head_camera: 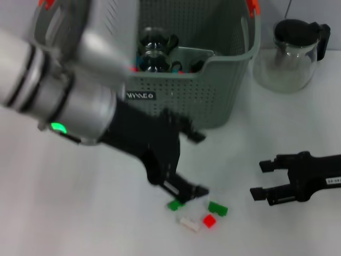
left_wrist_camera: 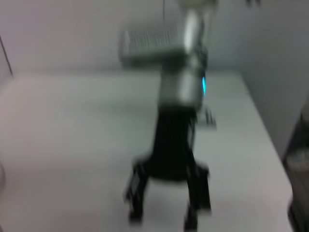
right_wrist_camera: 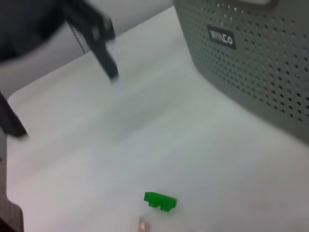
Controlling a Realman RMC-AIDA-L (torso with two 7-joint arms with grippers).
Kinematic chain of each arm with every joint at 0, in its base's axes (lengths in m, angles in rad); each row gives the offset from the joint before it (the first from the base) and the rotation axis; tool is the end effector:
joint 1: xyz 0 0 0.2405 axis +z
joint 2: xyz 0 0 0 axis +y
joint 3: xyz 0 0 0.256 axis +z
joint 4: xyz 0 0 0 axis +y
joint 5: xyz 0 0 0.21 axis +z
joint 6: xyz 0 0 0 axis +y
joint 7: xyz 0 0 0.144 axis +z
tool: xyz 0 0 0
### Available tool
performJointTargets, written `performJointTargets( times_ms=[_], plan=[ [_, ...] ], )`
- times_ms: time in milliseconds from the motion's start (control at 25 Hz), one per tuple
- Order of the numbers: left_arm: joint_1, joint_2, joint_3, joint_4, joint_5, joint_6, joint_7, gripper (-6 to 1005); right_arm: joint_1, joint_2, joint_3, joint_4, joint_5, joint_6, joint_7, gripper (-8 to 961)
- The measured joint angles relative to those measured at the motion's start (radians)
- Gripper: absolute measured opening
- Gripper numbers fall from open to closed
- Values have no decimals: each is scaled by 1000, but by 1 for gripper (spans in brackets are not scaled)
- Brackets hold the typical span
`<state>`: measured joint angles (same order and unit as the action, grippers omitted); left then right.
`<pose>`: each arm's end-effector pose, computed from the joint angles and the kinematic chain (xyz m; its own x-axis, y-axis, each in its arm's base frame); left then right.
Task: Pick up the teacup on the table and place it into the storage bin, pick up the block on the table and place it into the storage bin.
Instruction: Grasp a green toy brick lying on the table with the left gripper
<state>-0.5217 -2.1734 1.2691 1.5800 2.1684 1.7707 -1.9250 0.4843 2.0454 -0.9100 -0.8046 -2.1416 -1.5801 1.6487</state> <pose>-0.1063 0.3017 0.0041 0.9991 -0.0070 0.0409 -0.0054 -0.9991 -0.0412 0.2747 0.3146 -0.0007 0.8355 -0.5031 -0.2208 -0.5250 -0.8496 -0.0504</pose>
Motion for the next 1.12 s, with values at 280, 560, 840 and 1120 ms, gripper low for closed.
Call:
performJointTargets(
  times_ms=[280, 560, 840, 1120],
  plan=[
    [-26, -3, 219, -90, 231, -106, -102, 949, 6, 0, 26, 13, -33, 1, 3, 912],
    [-41, -5, 357, -152, 371, -260, -125, 947, 8, 1, 30, 22, -40, 4, 4, 912],
    [-45, -5, 380, -160, 398, -281, 127, 944, 11, 1, 38, 57, -40, 24, 13, 912],
    [-82, -1, 474, -172, 438, -265, 313, 940, 28, -3, 56, 95, -38, 30, 75, 912]
  ],
)
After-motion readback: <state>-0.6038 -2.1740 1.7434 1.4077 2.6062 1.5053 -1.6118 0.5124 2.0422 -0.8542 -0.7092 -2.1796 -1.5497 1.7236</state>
